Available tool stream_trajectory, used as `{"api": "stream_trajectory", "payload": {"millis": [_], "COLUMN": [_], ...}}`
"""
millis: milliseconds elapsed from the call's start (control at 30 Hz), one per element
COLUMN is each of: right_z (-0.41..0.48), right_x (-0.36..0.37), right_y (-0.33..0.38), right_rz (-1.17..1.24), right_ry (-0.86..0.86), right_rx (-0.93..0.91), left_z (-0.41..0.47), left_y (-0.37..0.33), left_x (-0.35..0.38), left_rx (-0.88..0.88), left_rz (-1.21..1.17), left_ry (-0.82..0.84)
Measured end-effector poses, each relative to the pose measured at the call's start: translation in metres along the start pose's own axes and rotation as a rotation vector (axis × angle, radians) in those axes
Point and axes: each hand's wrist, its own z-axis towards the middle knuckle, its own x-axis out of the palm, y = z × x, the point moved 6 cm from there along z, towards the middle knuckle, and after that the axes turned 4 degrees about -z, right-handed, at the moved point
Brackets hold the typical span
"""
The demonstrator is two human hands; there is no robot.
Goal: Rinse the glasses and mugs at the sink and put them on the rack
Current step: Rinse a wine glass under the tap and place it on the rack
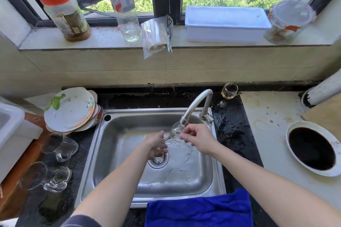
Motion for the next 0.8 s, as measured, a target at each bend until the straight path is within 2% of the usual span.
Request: {"api": "stream_trajectory", "payload": {"millis": [67,167,267,400,533,667,800], "right_z": [-0.004,-0.008,-0.014,-0.009,-0.003,0.001,-0.003], "right_x": [0.001,0.012,0.013,0.001,0.016,0.000,0.015], "right_y": [0.001,0.010,0.013,0.011,0.021,0.010,0.021], "right_rz": [-0.142,-0.352,-0.451,-0.649,-0.562,-0.681,-0.562], "right_ry": [0.030,0.097,0.158,0.122,0.157,0.148,0.194], "right_rx": [-0.061,-0.129,-0.137,-0.144,-0.168,-0.138,-0.174], "left_z": [0.013,0.029,0.043,0.050,0.049,0.053,0.050], "left_y": [0.005,0.004,-0.001,-0.002,-0.012,-0.011,-0.019], "left_x": [0.009,0.022,0.020,0.020,0.025,0.014,0.018], "left_rx": [-0.040,0.029,0.103,0.161,0.186,0.209,0.225], "left_rz": [-0.006,-0.071,-0.144,-0.169,-0.229,-0.190,-0.179], "left_ry": [0.016,0.003,-0.072,-0.100,-0.108,-0.145,-0.132]}}
